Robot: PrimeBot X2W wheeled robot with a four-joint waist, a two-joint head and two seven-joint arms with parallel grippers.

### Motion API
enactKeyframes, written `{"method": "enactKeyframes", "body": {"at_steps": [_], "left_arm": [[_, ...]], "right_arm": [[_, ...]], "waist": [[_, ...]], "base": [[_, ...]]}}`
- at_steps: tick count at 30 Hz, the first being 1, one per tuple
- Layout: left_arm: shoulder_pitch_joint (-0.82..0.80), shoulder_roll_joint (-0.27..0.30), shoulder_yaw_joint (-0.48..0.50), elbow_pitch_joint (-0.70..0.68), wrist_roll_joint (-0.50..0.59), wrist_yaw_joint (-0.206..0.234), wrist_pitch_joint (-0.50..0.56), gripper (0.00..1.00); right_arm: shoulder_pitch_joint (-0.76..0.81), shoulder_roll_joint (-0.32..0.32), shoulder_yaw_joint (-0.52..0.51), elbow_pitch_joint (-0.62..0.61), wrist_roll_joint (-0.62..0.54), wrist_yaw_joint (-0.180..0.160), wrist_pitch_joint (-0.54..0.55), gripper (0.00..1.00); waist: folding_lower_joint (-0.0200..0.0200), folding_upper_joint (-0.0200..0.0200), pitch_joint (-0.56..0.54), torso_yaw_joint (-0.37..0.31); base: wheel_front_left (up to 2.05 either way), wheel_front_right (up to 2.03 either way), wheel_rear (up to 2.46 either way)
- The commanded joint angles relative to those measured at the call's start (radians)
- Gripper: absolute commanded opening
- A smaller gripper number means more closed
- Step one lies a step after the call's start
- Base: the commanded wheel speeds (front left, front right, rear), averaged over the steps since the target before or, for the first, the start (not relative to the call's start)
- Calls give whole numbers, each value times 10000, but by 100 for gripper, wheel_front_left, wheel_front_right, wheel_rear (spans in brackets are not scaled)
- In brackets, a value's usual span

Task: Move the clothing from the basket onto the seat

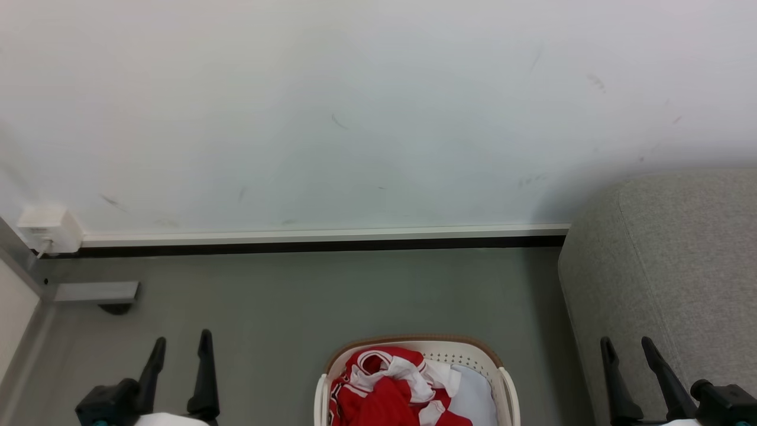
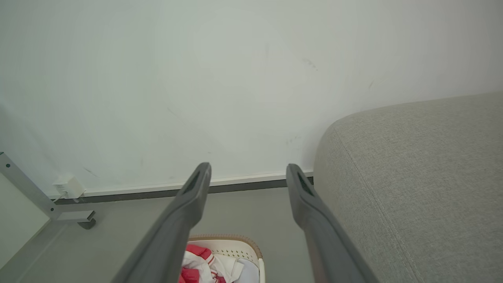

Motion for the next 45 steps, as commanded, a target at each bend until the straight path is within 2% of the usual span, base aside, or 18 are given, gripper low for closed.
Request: {"method": "enactKeyframes", "body": {"at_steps": [1,14,31,37,45], "left_arm": [[47,103,4,-85,284,20,-70,100],[144,245,-77,-51,1357,204,-350,100],[229,307,1,162,2536,167,-639,100],[192,49,235,318,2109,-241,-684,100],[34,-113,510,488,2159,-566,-684,100]], "right_arm": [[-24,-58,-10,-37,-205,-15,-87,100],[-25,-1,-68,67,-662,-17,-356,100],[-99,-90,72,122,-1484,-20,-652,100],[-38,-16,52,183,-1313,-21,-709,100],[-63,-16,164,278,-1052,-21,-709,100]], "waist": [[0,-1,2,-3],[0,-1,19,-51],[0,-1,25,-75],[0,-1,45,-93],[0,-1,79,-142]], "base": [[0,0,0],[0,0,0],[0,0,0],[0,0,0],[0,0,0]]}}
